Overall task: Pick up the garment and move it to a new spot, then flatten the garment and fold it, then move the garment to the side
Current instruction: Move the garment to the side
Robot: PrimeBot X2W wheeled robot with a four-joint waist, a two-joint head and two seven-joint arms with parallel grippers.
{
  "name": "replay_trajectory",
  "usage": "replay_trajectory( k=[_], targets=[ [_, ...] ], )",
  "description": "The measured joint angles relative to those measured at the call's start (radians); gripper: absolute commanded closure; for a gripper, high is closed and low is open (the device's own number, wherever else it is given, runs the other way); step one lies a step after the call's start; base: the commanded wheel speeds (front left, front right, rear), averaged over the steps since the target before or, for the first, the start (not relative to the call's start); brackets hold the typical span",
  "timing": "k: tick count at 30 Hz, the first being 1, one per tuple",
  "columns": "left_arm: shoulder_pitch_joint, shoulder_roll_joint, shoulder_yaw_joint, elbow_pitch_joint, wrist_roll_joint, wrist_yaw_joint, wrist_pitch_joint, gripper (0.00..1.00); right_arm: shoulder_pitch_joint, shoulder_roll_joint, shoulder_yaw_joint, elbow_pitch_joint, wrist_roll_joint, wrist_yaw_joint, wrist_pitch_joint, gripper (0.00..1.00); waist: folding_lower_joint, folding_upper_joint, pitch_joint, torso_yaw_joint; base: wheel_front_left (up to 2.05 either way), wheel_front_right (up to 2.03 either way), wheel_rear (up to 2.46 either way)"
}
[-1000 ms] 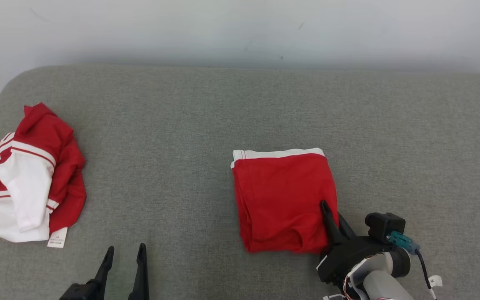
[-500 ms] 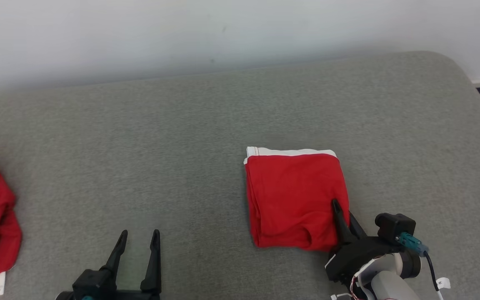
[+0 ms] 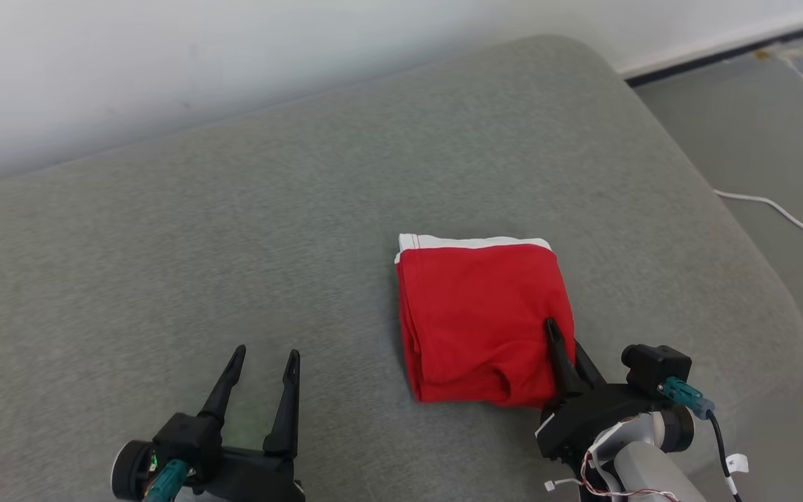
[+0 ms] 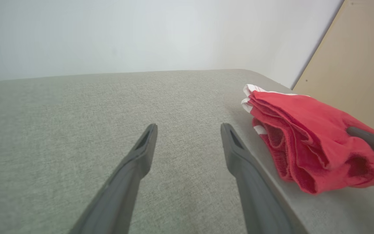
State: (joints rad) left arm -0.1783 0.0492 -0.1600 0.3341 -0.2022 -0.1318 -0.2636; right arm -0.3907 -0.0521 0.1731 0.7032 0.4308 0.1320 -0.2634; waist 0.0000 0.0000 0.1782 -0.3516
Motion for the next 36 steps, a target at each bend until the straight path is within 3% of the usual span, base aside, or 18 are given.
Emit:
replay_trajectory(
  k=[7,21,36],
  targets=[
    [-0.015,0.005,-0.036,0.006,0.007,0.000,0.000,0.00,-0.012,0.000,-0.013,0.000,0.003,0.000,0.000,1.00,0.0001,0.0001,0.048,-0.036,0.00,0.00,0.00],
    [-0.021,0.020,-0.048,0.004,0.006,0.000,0.000,0.00,-0.067,-0.004,-0.078,0.005,-0.101,0.000,0.000,1.00,0.0001,0.0000,0.082,0.030,0.00,0.00,0.00],
    [-0.065,0.058,-0.049,-0.026,0.027,0.000,0.000,0.00,-0.281,-0.212,-0.193,0.170,-0.270,0.000,0.000,1.00,0.0001,0.0001,0.170,0.149,0.00,0.00,0.00]
  ],
)
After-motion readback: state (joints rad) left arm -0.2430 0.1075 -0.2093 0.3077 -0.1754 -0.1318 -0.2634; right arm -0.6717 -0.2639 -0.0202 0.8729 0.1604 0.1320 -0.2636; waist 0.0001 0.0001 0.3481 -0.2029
